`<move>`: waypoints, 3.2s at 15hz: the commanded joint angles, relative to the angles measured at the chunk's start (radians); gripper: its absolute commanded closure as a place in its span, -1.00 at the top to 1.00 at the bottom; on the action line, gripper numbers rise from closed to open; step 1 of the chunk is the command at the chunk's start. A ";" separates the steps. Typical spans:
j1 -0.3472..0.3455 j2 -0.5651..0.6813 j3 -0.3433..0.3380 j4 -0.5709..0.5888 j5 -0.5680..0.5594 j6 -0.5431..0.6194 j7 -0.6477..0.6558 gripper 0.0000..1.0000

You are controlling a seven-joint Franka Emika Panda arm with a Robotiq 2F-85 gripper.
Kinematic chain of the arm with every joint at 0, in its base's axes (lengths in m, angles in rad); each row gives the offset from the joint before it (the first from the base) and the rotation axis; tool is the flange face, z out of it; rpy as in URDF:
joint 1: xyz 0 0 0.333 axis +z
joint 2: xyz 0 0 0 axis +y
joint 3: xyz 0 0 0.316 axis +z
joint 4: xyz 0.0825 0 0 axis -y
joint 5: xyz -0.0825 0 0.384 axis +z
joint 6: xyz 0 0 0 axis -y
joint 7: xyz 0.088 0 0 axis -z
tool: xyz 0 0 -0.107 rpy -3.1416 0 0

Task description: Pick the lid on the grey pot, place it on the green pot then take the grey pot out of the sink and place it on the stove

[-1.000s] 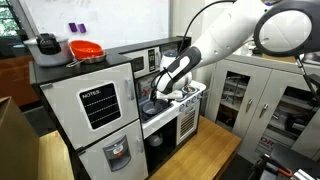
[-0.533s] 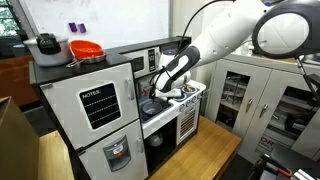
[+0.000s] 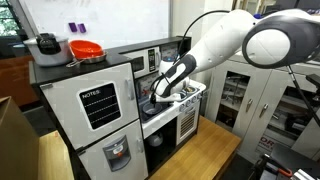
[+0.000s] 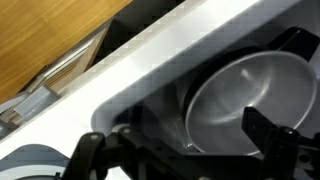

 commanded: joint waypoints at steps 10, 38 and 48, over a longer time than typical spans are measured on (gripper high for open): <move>-0.028 0.038 0.023 0.091 0.027 -0.116 -0.011 -0.76; -0.102 -0.395 -0.086 -0.319 -0.021 -0.333 0.067 -0.98; -0.131 -0.369 -0.182 -0.323 -0.090 -0.262 0.367 -0.98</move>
